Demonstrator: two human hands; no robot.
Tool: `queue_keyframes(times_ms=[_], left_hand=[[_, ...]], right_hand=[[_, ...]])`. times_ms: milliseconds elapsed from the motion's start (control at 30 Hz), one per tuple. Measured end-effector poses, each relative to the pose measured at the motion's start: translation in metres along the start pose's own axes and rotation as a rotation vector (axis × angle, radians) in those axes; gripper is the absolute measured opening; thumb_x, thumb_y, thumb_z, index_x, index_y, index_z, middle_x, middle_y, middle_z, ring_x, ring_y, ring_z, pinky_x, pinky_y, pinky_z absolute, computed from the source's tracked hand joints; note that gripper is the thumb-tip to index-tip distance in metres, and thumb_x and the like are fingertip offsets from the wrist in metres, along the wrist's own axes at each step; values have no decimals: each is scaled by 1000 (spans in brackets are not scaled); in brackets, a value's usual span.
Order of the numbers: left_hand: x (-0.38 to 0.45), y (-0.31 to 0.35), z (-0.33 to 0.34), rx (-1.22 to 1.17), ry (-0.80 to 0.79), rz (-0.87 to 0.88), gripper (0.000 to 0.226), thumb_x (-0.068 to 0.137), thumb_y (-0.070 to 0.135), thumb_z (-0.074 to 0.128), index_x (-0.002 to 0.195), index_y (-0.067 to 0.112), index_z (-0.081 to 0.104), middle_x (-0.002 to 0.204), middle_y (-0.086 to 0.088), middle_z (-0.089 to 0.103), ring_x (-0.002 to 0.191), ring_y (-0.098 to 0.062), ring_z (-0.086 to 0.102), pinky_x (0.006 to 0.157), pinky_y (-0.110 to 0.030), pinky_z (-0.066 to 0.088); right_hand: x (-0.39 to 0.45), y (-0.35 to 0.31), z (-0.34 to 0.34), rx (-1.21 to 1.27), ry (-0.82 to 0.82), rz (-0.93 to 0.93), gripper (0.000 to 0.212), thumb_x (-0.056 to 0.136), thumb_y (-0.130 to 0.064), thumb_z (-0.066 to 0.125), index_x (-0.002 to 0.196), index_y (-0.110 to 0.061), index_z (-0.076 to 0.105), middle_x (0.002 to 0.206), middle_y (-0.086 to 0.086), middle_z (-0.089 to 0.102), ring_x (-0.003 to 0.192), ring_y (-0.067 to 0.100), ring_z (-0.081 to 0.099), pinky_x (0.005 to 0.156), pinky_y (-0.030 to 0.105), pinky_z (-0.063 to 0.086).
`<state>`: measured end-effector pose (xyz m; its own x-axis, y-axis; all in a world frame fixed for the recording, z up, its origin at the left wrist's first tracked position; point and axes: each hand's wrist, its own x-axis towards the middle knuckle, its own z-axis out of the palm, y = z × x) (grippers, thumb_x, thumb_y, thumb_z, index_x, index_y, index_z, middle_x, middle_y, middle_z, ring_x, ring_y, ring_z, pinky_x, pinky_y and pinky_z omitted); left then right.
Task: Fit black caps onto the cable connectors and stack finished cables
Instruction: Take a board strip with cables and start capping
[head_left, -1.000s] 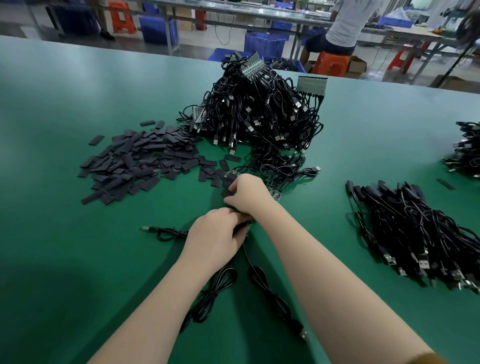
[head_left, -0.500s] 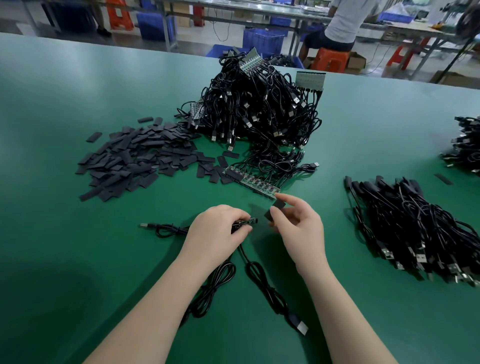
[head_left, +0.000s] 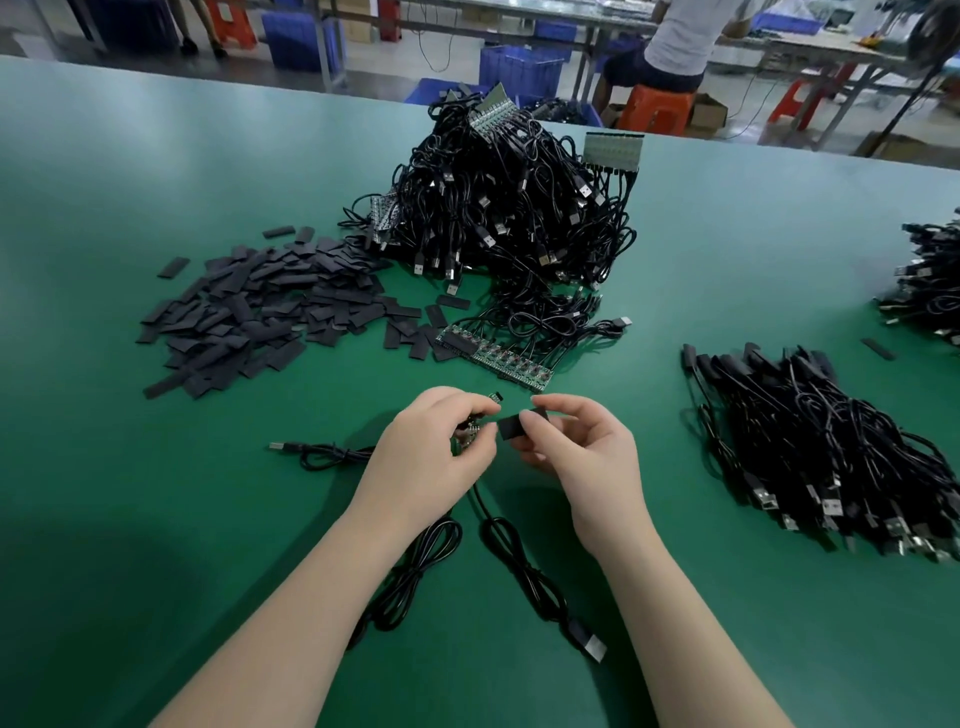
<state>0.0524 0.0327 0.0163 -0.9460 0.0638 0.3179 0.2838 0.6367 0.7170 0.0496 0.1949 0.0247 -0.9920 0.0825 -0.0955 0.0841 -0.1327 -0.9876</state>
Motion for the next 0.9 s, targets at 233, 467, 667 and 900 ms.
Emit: queue_keyframes(times_ms=[233, 467, 667, 900], left_hand=[[-1, 0, -2, -53, 3, 8, 30, 77, 31, 77, 106, 34, 70, 103, 27, 58, 90, 2, 59, 80, -7, 43], [-1, -1, -1, -61, 24, 21, 28, 77, 27, 80, 102, 34, 72, 99, 23, 61, 88, 1, 60, 79, -7, 43], [-1, -1, -1, -90, 25, 23, 29, 76, 31, 80, 103, 36, 72, 99, 23, 63, 87, -1, 61, 78, -7, 44], [2, -3, 0, -187, 70, 9, 24, 81, 33, 73, 102, 43, 71, 100, 23, 67, 97, 0, 61, 79, -6, 42]], right_hand=[[0, 0, 0, 56, -3, 3, 9, 87, -6, 73, 90, -14, 68, 75, 9, 74, 66, 19, 70, 60, 24, 55], [-1, -1, -1, -7, -17, -10, 10, 86, -8, 74, 90, -16, 69, 71, 4, 73, 63, 14, 68, 59, 20, 53], [-2, -1, -1, -28, -10, -14, 10, 86, -9, 74, 91, -17, 70, 70, 3, 72, 60, 12, 65, 61, 21, 53], [-4, -5, -2, -3, -181, -61, 24, 86, -14, 75, 104, -29, 74, 75, 0, 71, 71, 12, 67, 70, 21, 54]])
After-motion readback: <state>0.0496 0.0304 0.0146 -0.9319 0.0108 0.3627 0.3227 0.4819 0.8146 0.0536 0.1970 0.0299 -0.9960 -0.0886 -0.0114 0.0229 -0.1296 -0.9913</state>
